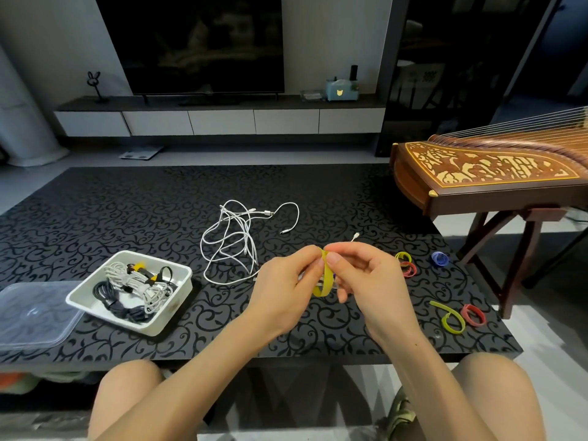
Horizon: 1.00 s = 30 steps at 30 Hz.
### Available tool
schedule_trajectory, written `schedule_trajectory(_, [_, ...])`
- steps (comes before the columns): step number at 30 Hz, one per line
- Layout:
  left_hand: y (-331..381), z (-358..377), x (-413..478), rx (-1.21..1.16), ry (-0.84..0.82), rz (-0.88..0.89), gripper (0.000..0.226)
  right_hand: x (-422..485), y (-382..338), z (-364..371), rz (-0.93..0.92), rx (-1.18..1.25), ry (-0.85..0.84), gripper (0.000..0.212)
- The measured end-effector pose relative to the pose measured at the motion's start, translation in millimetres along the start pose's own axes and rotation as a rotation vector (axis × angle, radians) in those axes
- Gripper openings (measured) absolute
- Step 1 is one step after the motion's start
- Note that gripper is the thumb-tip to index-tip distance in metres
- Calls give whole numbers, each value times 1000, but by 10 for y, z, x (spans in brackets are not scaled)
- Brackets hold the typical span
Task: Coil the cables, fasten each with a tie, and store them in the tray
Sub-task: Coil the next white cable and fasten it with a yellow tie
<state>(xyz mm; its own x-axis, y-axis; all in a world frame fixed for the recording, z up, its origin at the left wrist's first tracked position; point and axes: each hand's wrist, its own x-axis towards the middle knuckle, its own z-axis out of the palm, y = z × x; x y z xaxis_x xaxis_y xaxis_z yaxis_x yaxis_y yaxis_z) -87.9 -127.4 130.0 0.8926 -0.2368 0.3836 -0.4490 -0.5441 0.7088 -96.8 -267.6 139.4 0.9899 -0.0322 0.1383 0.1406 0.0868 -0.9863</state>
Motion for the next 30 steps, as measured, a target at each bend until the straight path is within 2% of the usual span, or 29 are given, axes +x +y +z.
schedule_trajectory(3, [4,-68,-14,-34,-100,35,22,12,-13,-34,17,-1,0,8])
schedule_trajectory(6, [-11,-133,-14,-81,-195,-9,23,10,-31,-78,10,-16,-32,7])
schedule_trajectory(10, [-14,-152,25,-39,-214,-102,25,18,-107,-80,-230,-376,32,22])
schedule_trajectory(13, [-24,-133,16,11,-185,-140,31,43,-209,-71,-367,-500,25,20])
schedule_trajectory(15, [2,-117,13,48,-205,-105,31,66,-254,-31,-356,-515,-28,16])
schedule_trajectory(17, [34,-72,20,111,-233,-71,22,105,-293,7,-331,-514,-76,15])
schedule_trajectory(21, [35,-63,25,219,-251,-43,14,220,-320,-20,-263,-345,-99,16])
schedule_trajectory(23, [49,-77,12,59,-238,-55,15,213,-264,-31,-216,-181,-59,17])
schedule_trajectory(26, [129,-36,14,-324,-152,-157,27,156,-153,14,-243,-25,46,18])
schedule_trajectory(30, [188,35,49,-719,-171,-419,56,109,-79,90,-329,7,166,17])
